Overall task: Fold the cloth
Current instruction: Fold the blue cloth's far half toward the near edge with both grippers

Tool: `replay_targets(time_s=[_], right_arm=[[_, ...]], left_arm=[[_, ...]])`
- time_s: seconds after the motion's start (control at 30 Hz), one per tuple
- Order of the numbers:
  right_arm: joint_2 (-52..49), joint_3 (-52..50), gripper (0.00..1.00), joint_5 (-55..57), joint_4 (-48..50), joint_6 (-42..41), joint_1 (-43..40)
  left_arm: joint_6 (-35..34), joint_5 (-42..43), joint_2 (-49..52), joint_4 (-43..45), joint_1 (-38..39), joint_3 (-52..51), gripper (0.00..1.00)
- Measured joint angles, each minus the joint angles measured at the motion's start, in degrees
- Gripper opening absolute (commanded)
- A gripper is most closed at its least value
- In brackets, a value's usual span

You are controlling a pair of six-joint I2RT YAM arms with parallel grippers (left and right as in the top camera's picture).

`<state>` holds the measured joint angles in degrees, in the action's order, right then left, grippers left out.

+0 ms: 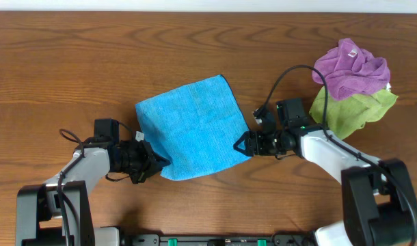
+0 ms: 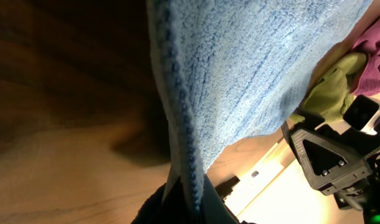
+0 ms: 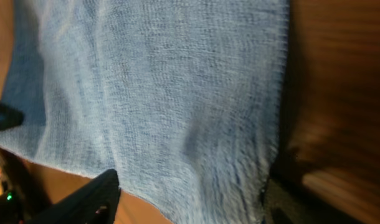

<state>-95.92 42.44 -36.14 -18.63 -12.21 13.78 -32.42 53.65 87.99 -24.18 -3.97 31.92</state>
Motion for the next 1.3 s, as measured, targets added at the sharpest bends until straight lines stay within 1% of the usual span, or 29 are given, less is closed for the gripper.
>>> replay_targets(time_s=[0.03,0.07,0.1,0.13,0.3,0.37,0.47,0.63,0.8,0.9,1.07,1.3], right_arm=[[-0.44,0.11,0.49,-0.5,0.26,-0.02,0.24],[-0.81,0.13,0.34,-0.37,0.5,0.02,0.59],[-1.22,0.13,0.12,-0.26,0.48,-0.15,0.85],[-1.68,0.07,0.01,0.15,0.31,-0.48,1.14],[-1.86,-0.52,0.01,1.42,-1.79,-0.92,1.68],[0.04,-0.7,0.01,1.77,-4.83,-0.98,1.68],[4.94,-0.81,0.01,2.19,-8.63,-1.01,1.68],[14.14,-0.83,0.01,2.36,-13.7,-1.01,1.68],[20.94,-0.83,0.01,2.34,-17.11,-1.03,1.68],[23.63,-0.83,0.01,3.3,-16.22,-1.49,1.73],[23.89,-0.85,0.01,6.05,-9.35,-2.71,1.86],[18.71,-0.87,0.01,7.69,1.11,-4.37,1.92]], left_arm=[[0.17,-0.02,0.0,-0.2,0.0,0.0,0.06],[0.37,0.0,0.0,-0.44,0.0,0.0,0.06],[0.61,0.0,0.0,-0.74,0.0,0.0,0.06],[0.79,0.02,0.0,-1.05,0.0,0.0,0.06],[1.51,1.31,0.0,-1.31,-0.52,0.02,0.06],[2.25,2.56,0.0,-1.55,-1.44,0.04,0.06],[4.68,3.21,-0.02,-6.56,-2.84,1.14,0.06],[11.52,2.62,-0.42,-17.22,-5.09,3.96,0.06],[16.35,1.64,-0.66,-22.23,-5.4,4.81,0.06],[17.68,1.2,-0.66,-22.49,-5.42,4.81,0.06],[17.18,1.25,-0.68,-20.04,-5.4,4.83,0.06],[10.58,1.2,-0.68,-10.88,-5.4,5.05,0.06]])
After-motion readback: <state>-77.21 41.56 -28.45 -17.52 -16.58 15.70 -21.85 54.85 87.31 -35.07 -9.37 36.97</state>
